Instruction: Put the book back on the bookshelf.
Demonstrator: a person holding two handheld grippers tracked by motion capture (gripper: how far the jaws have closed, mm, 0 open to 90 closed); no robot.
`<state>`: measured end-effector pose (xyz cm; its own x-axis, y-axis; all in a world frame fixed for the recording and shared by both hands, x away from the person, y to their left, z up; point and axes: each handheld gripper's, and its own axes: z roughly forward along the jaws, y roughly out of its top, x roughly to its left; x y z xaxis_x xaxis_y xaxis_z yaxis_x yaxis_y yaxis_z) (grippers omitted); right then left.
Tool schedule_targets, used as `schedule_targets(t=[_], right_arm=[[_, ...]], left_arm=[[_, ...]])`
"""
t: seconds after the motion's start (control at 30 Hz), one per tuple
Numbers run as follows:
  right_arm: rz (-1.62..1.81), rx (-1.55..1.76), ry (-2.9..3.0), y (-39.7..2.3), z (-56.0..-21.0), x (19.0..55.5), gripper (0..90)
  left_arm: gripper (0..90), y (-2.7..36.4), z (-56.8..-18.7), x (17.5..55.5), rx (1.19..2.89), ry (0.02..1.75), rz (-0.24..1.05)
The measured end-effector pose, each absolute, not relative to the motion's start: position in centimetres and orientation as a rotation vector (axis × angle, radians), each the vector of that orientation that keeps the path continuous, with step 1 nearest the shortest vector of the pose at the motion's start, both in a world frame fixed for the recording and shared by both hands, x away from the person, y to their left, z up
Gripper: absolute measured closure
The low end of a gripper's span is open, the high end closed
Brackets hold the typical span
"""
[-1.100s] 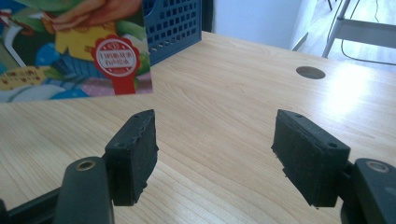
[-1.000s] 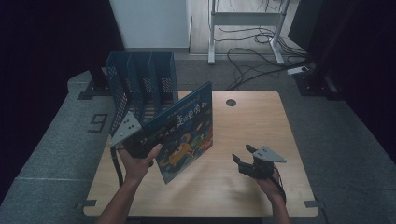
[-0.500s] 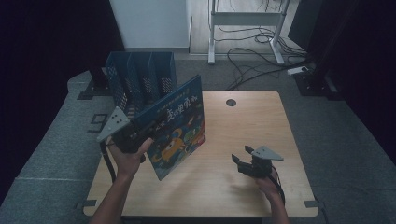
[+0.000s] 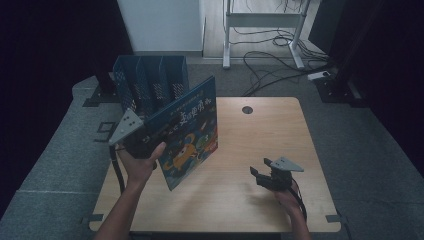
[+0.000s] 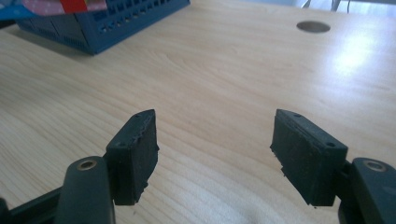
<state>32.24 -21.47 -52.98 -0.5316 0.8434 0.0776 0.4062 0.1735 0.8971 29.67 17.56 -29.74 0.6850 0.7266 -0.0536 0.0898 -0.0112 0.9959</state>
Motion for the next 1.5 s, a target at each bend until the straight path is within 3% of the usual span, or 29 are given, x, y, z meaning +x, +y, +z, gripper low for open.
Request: schedule_targets(t=[1.5], right_arm=[[1.111, 1.233, 2.113, -20.4, -55.1, 32.7, 31.0]], left_arm=[[81.9, 23.6, -27.7, 30.4, 1.431, 0.813, 0.705]])
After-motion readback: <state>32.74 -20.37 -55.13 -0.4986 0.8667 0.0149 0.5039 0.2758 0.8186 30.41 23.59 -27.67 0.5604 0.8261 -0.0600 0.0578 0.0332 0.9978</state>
